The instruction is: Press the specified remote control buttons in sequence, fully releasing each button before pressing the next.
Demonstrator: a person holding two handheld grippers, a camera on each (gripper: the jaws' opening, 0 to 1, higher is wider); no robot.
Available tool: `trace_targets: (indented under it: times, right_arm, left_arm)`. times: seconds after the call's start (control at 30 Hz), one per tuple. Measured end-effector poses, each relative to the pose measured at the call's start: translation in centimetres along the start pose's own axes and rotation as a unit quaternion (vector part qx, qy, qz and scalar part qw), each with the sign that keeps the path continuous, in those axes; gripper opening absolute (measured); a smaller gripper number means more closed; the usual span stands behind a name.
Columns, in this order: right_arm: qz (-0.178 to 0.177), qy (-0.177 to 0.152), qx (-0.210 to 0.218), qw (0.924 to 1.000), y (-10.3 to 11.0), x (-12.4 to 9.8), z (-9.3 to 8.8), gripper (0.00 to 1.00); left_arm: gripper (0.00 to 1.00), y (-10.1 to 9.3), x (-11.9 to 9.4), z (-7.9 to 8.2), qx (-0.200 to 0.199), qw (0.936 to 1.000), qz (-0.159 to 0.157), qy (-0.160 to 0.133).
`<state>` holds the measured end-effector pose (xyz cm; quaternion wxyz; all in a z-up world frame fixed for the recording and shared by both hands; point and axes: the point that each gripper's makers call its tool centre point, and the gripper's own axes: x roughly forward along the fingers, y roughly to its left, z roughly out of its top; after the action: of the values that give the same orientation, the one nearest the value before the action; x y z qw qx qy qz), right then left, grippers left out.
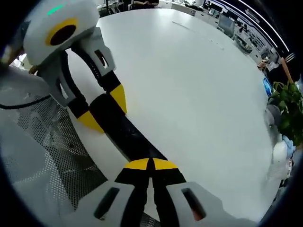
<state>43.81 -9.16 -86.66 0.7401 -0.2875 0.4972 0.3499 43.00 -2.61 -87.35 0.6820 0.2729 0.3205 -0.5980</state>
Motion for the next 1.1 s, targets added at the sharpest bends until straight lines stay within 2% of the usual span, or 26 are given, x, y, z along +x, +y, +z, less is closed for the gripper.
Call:
trace_targets:
  times: [0.03,0.1,0.23,0.37,0.5,0.67,0.87,1.1]
  right_arm:
    - [0.001,0.001,0.009,1.0,0.0,-0.1,0.1,0.0]
    - [0.017,-0.028,0.023,0.9992,0.6,0.0,1.1,0.0]
    - [0.016,-0.023,0.015,0.9995,1.0,-0.1,1.6,0.0]
    - [0.015,-0.003,-0.007,0.9999,1.4,0.3,1.0,0.0]
    - [0.007,-0.002,-0.027,0.9996,1.3,0.1,1.0,0.0]
    - [0.006,-0.001,-0.029,0.9996,1.2,0.2,1.0,0.0]
    - [0.018,-0.011,0.011,0.9997,1.1,0.2,1.0,0.0]
    - [0.015,-0.012,0.014,0.9997,1.0,0.2,1.0,0.0]
  left_arm:
    - [0.19,0.0,0.0,0.0,0.0,1.0,0.0,0.0]
    - [0.19,0.0,0.0,0.0,0.0,1.0,0.001,0.0]
    - [0.19,0.1,0.0,0.0,0.0,1.0,0.001,0.0]
    - [0.19,0.0,0.0,0.0,0.0,1.0,0.002,0.0]
    - [0.19,0.0,0.0,0.0,0.001,1.0,0.001,0.001]
    - [0.19,0.0,0.0,0.0,0.001,1.0,0.001,0.0]
    - [0.19,0.0,0.0,0.0,0.001,1.0,0.001,0.001]
    - [0.19,0.0,0.0,-0.1,0.001,1.0,0.0,0.0]
